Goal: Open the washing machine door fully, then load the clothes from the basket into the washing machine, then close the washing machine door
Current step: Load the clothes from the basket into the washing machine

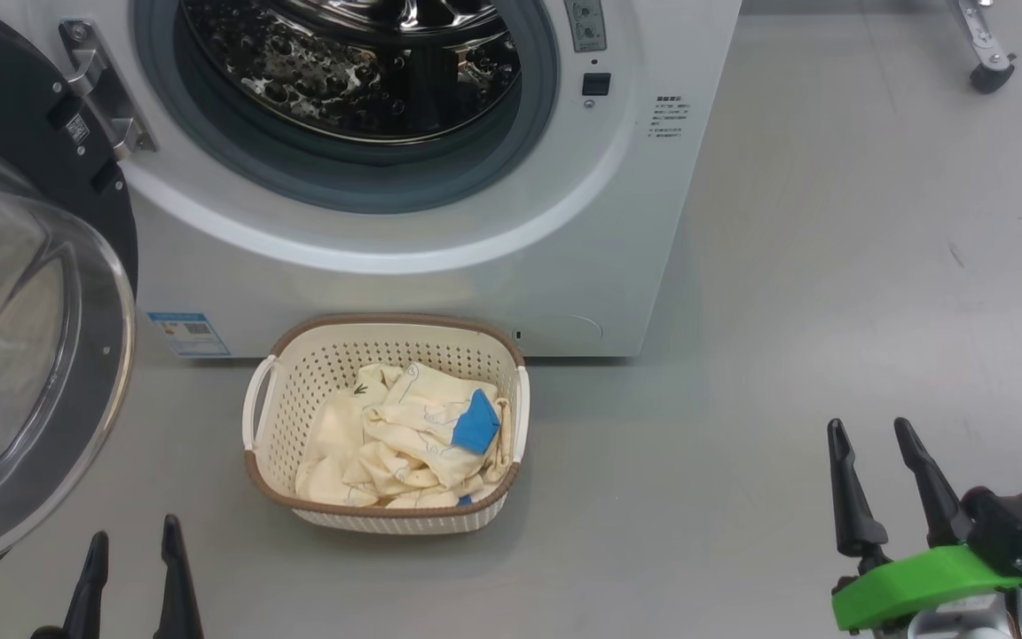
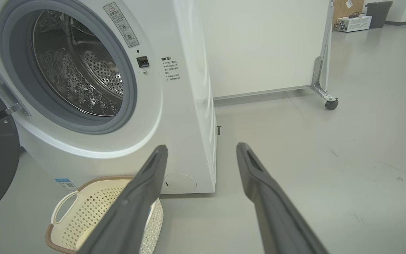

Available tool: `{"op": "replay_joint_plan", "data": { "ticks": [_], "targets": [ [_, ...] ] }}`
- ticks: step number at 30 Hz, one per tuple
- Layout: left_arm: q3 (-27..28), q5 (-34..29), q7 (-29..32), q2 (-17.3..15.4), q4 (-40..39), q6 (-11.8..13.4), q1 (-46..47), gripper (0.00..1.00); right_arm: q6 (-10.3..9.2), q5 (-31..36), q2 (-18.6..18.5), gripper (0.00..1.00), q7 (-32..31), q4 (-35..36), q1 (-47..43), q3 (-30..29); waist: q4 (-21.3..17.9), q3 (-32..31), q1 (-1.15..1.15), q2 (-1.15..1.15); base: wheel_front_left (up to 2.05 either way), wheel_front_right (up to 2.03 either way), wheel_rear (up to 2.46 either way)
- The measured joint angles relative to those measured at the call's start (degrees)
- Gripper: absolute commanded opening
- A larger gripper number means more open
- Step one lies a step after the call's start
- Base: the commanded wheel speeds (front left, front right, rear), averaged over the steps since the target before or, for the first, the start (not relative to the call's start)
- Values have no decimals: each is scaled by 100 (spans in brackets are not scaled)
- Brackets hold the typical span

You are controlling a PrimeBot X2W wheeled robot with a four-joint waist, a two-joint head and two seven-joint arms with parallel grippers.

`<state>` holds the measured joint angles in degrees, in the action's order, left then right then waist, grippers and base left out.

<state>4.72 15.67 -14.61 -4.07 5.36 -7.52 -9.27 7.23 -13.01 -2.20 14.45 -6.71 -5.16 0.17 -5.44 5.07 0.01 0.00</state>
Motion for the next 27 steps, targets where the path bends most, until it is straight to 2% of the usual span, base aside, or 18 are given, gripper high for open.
{"op": "replay_joint_plan", "data": {
  "ticks": [17,27],
  "targets": [
    [-296,135,0,-58,-70,0,0,100,0,0,1,100,0,0,13,102,-63,100,-1,0,2,-2,0],
    [-698,145,0,-265,275,1,426,100,0,-87,0,100,0,8,278,205,-216,565,-1,0,0,0,0]
  ]
}}
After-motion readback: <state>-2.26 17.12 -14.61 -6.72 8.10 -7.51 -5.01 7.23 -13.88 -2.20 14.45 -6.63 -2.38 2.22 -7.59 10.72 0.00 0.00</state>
